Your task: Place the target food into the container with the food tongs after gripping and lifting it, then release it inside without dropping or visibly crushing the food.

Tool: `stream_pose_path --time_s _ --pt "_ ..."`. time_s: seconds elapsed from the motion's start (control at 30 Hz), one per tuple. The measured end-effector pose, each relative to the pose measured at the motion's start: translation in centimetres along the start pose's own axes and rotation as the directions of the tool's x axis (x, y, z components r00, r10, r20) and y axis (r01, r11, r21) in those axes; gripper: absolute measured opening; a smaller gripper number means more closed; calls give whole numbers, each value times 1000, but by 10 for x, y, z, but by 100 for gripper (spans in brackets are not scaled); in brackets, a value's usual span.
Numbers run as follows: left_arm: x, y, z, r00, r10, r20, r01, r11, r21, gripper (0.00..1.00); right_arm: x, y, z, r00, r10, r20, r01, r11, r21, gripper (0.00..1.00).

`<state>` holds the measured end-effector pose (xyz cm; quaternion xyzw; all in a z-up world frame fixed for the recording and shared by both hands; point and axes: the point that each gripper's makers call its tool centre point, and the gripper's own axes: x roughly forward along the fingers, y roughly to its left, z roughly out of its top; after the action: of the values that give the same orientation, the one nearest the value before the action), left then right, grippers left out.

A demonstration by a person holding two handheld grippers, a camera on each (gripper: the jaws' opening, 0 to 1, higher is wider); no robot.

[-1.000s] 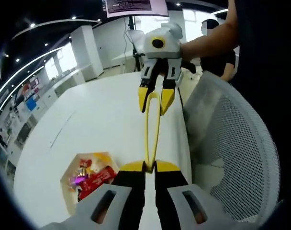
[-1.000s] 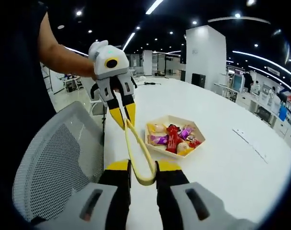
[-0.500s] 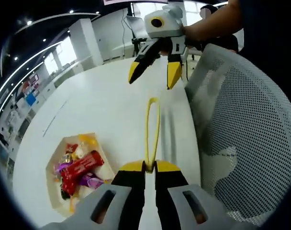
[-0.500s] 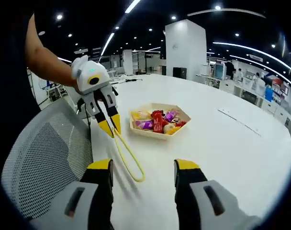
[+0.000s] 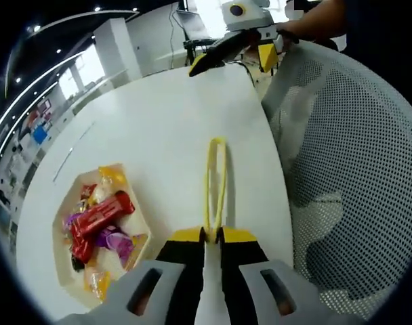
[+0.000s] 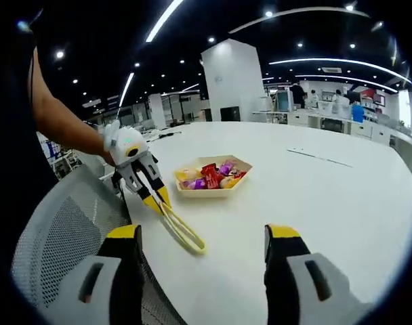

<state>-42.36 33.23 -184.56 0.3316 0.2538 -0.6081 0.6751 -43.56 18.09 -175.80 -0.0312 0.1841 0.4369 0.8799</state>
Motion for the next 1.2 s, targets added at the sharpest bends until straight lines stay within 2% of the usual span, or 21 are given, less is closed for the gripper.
stream_pose_path --time_s 0.07,0.1,0.13,0.3,0.37,0.43,0.47,0.57,0.63,0.7,0.77,0.8,0.83,0.87,0.9,0.93,0.97,1.03,1.1,1.13,1.2 --pt "2 -1 -1 1000 8 2 -8 999 32 13 -1 -3 0 1000 -20 7 20 1000 1 73" --pt "4 -1 -3 1000 16 -3 -15 999 48 13 -2 -5 1 999 -32 22 32 999 5 73" --pt "4 -1 1 1000 17 23 -18 999 39 15 -2 -5 1 999 -35 26 35 999 5 74" --pt "1 3 0 998 59 20 -59 998 3 30 -3 -12 2 997 -70 27 69 998 12 77" --pt "-2 0 -1 997 74 25 -75 997 28 32 -3 -12 1 997 -70 21 70 997 15 76" --pt "-7 1 2 994 95 45 -96 995 24 39 -5 -13 0 997 -78 11 78 997 14 75" --pt "-12 5 10 989 122 85 -122 993 -5 45 -5 -14 -1 996 -85 7 85 996 7 74" --pt "-24 9 20 980 157 123 -147 986 -82 53 -8 -17 -2 995 -101 2 101 995 11 75" --pt "-39 16 34 960 209 184 -184 972 -146 57 -11 -22 1 992 -124 5 124 992 -3 77" --pt "-53 23 43 938 260 229 -214 954 -210 58 -14 -26 6 989 -148 18 148 989 -11 81" --pt "-65 30 41 919 321 231 -251 925 -286 64 -15 -31 11 985 -172 23 172 985 -15 88" --pt "-67 31 41 915 329 233 -251 917 -310 70 -16 -33 13 983 -180 26 181 983 -18 90" --pt "-72 31 38 911 341 234 -242 898 -367 75 -16 -38 14 979 -203 31 204 979 -28 91" --pt "-76 32 33 908 355 222 -246 882 -402 84 -17 -42 13 975 -221 21 221 974 -37 91" --pt "-80 36 28 899 387 204 -272 860 -431 93 -18 -42 14 974 -228 18 228 973 -43 92" --pt "-87 41 21 879 436 194 -309 830 -464 100 -18 -42 14 973 -228 20 229 973 -41 95" --pt "-95 40 13 871 461 172 -327 804 -497 97 -18 -43 15 971 -239 21 240 970 -48 97" --pt "-105 42 9 839 510 188 -334 756 -563 99 -18 -42 15 968 -251 20 252 965 -72 99" --pt "-107 37 -3 836 518 183 -311 722 -618 100 -21 -39 17 966 -252 48 255 965 -59 99" --pt "-109 35 -12 834 528 163 -327 709 -624 100 -23 -40 18 962 -261 78 263 965 -10 99" --pt "-112 31 -20 826 542 156 -332 691 -642 100 -29 -45 3 955 -296 31 297 954 -28 99"
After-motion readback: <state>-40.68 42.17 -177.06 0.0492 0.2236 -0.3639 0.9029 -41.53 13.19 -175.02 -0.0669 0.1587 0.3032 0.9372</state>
